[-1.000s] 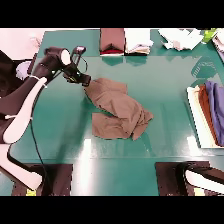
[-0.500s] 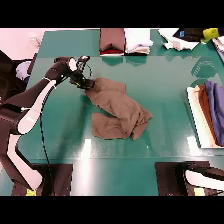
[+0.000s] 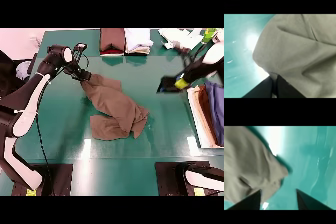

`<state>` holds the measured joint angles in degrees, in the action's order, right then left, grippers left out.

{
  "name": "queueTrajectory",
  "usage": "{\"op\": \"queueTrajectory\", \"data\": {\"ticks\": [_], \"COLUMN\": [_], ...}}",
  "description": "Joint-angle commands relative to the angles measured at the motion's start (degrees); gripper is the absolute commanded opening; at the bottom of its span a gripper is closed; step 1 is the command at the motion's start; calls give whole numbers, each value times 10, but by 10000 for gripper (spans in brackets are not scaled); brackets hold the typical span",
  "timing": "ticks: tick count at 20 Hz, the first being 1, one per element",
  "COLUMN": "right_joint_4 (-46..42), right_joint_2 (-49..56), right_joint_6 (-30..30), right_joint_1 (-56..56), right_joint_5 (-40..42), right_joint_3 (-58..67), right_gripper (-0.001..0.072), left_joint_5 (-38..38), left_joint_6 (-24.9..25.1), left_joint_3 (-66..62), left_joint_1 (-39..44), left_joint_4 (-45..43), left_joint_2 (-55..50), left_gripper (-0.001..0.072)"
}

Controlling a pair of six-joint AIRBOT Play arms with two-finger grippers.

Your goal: Fold the shirts.

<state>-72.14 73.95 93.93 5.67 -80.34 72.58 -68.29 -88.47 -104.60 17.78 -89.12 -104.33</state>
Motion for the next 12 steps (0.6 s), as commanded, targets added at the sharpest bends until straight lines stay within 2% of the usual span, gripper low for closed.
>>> {"op": "queueTrajectory", "data": {"ticks": [1, 4, 7, 12], "right_joint_4": [22, 26, 27, 26], "right_joint_2": [8, 32, 52, 81], "right_joint_6": [17, 37, 43, 51], "right_joint_1": [30, 67, 90, 103], "right_joint_5": [65, 117, 143, 146], "right_joint_3": [-135, -172, -166, -158], "right_gripper": [500, 497, 460, 424], "left_joint_5": [-12, -19, -21, -29], "left_joint_6": [4, 5, 5, 5], "left_joint_3": [-3, -3, -3, -3], "left_joint_1": [0, 0, 0, 0], "left_joint_4": [-5, -5, -5, -5], "left_joint_2": [3, 3, 3, 3], "left_gripper": [29, 29, 30, 30]}}
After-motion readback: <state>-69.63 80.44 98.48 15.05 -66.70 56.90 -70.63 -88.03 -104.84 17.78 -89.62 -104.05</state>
